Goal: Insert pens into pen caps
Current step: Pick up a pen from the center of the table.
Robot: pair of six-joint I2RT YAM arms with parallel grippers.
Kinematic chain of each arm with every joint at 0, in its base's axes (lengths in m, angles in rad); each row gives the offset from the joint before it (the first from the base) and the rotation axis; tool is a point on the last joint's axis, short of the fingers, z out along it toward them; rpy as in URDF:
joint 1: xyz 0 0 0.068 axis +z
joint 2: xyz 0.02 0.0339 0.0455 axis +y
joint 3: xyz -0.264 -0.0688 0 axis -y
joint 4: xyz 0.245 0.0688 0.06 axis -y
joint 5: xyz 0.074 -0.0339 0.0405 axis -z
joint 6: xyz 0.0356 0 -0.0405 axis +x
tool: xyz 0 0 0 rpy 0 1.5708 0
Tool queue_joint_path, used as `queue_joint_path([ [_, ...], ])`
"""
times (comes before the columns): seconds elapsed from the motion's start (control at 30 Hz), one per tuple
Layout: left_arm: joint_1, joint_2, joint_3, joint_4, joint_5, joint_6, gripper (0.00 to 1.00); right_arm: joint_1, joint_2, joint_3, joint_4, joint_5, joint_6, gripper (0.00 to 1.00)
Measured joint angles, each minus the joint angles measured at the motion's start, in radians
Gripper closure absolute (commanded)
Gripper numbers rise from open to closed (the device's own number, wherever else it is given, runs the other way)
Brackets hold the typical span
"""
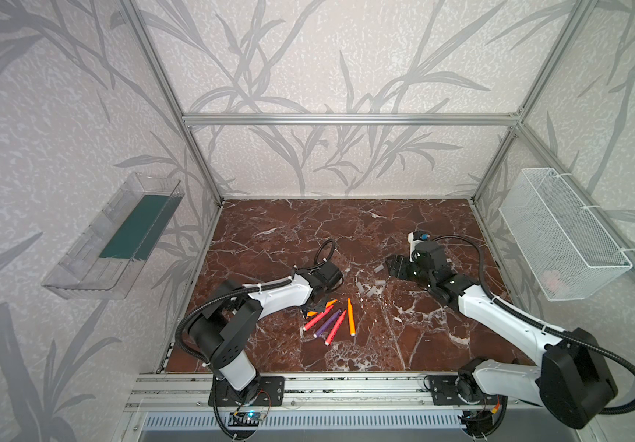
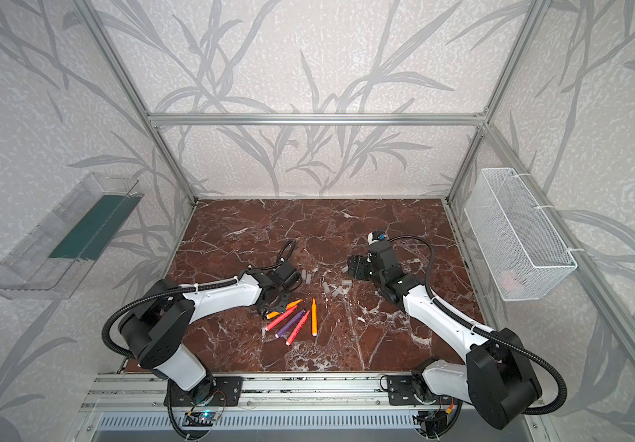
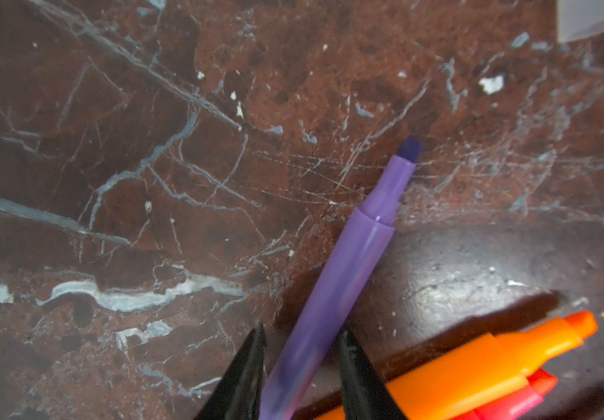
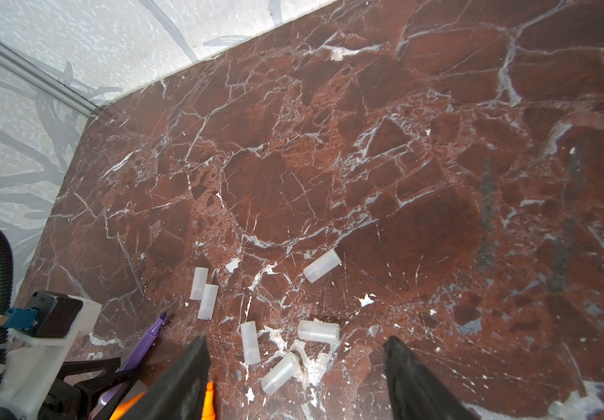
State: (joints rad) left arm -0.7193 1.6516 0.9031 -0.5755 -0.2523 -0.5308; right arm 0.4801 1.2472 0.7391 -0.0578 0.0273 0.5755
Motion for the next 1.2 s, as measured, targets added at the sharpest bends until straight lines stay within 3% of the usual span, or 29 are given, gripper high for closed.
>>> queue_joint_path([
  [0.37,0.000,0.002,0.000,0.009,0.026,-0.001,0.64,0.018,0.000,0.000,-0.034,0.047,-0.002,0.26],
  [0.6,0.000,0.002,0.000,0.024,0.062,-0.002,0.72,0.019,-0.015,-0.012,-0.045,0.068,-0.001,0.26],
  [1.2,0.003,-0.064,-0.084,0.101,0.122,-0.057,0.71,0.025,-0.331,-0.154,-0.106,0.089,0.042,0.25],
])
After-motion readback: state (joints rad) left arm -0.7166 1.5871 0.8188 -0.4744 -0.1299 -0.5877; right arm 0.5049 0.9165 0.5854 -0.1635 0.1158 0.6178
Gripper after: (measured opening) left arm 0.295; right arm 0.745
